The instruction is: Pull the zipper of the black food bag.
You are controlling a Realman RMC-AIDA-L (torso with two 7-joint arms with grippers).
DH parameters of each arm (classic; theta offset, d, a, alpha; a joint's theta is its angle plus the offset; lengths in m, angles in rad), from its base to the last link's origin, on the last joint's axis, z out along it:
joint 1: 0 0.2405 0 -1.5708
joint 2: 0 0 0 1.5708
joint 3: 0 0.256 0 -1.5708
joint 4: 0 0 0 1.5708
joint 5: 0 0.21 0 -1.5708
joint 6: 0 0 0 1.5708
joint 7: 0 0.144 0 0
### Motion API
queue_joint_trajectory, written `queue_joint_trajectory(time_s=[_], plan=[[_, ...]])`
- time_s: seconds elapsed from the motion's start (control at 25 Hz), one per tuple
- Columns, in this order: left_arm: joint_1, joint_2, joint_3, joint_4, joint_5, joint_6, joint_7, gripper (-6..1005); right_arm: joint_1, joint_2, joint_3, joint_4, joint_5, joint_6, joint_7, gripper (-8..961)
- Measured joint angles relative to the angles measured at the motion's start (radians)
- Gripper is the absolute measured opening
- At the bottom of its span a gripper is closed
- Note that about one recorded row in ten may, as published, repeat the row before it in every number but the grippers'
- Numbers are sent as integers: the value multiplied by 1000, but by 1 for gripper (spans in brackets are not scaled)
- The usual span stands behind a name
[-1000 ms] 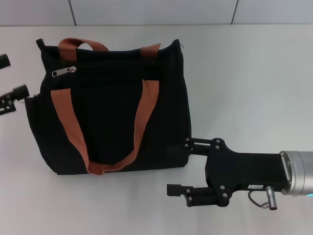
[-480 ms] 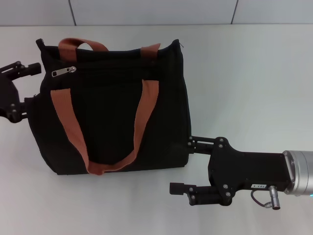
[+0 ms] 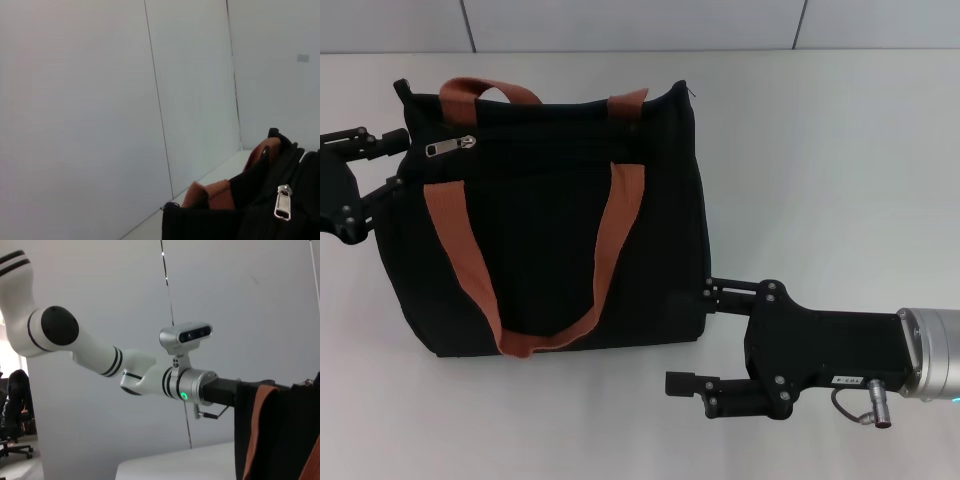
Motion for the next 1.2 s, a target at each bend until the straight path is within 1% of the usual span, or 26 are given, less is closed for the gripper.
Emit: queue_joint_trajectory(time_s=[0.08, 0.2, 0.24, 0.28, 0.4, 0.48, 0.56, 0.72, 0.8, 0.84, 0.88, 0.92, 1.08, 1.2], plan=[[2, 0, 0, -1, -4, 3, 0, 433, -1, 0, 13, 1, 0, -15, 0, 743], [3, 0, -2, 0, -5, 16, 0, 368, -1, 1, 58, 8, 0, -64, -1, 743], [3, 0, -9, 0, -6, 28, 1, 346, 3, 2, 101, 22, 0, -104, -2, 742], [3, 0, -9, 0, -6, 28, 1, 324, 3, 2, 101, 22, 0, -104, -2, 742], [4, 0, -28, 0, -8, 52, 3, 258, 31, 3, 152, 69, 29, -154, 27, 742], [6, -3, -39, 0, -10, 62, 10, 215, 69, 3, 162, 92, 68, -162, 110, 742], [9, -10, -46, 2, -14, 71, 20, 160, 118, 3, 163, 93, 93, -154, 260, 743], [11, -14, -49, 1, -24, 91, 43, 26, 204, 1, 172, 31, 104, -93, 597, 743], [12, -15, -50, 0, -27, 96, 52, 26, 237, 2, 172, -8, 111, -52, 741, 743], [12, -22, -50, 2, -29, 106, 64, 26, 267, 2, 165, -38, 114, -22, 845, 743], [12, -23, -51, 3, -30, 110, 65, 26, 281, 2, 163, -53, 114, -8, 889, 743], [12, -25, -52, 5, -31, 118, 67, 26, 281, 2, 163, -53, 114, -8, 889, 743], [12, -27, -53, 5, -41, 133, 71, 26, 330, 0, 141, -120, 111, 45, 1059, 742], [15, -29, -53, 0, -56, 138, 82, 26, 358, -2, 66, -191, 108, 95, 1189, 742]])
